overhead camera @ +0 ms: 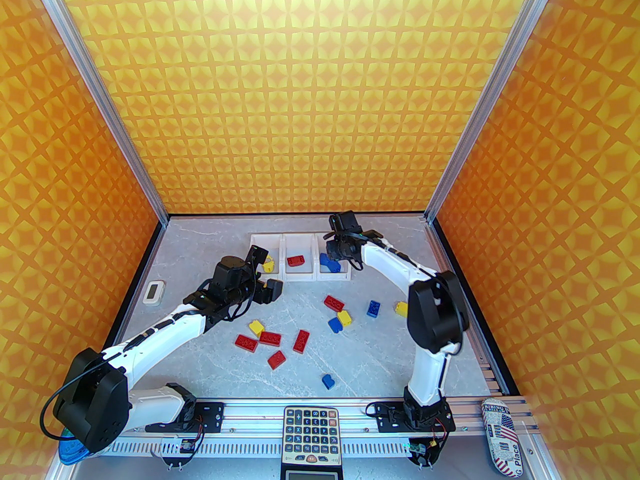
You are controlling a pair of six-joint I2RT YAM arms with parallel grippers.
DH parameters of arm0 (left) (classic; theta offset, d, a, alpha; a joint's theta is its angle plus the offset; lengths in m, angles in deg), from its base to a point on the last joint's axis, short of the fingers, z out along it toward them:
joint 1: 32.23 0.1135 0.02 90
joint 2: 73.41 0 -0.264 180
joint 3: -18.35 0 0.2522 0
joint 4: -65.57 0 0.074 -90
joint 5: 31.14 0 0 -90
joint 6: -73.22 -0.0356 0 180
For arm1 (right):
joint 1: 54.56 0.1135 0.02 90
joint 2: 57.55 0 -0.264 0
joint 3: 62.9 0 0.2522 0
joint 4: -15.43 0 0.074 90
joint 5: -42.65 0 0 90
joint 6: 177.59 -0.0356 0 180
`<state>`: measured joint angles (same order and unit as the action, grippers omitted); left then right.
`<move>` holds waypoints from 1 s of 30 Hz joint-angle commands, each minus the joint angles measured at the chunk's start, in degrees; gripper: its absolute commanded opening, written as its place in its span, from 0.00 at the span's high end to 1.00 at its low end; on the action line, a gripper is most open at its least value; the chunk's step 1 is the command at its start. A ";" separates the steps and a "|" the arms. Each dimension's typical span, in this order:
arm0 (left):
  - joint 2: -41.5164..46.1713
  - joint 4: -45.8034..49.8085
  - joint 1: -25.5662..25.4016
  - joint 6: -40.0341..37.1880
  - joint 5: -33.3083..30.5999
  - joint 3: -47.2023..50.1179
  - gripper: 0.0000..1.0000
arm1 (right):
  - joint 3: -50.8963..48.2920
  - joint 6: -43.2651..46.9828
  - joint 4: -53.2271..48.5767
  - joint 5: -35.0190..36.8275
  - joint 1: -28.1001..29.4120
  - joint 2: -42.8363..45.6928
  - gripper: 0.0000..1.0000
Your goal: Sort the legos into containers by color
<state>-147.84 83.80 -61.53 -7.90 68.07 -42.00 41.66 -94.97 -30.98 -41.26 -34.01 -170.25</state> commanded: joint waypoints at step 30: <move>1.17 18.16 -0.50 8.08 -5.94 -4.37 0.19 | -34.60 -6.18 5.35 -6.26 7.52 36.66 0.41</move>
<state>-147.80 93.75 -61.86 -3.39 65.38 -44.95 8.24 -99.60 -26.43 -45.90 -26.42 -135.67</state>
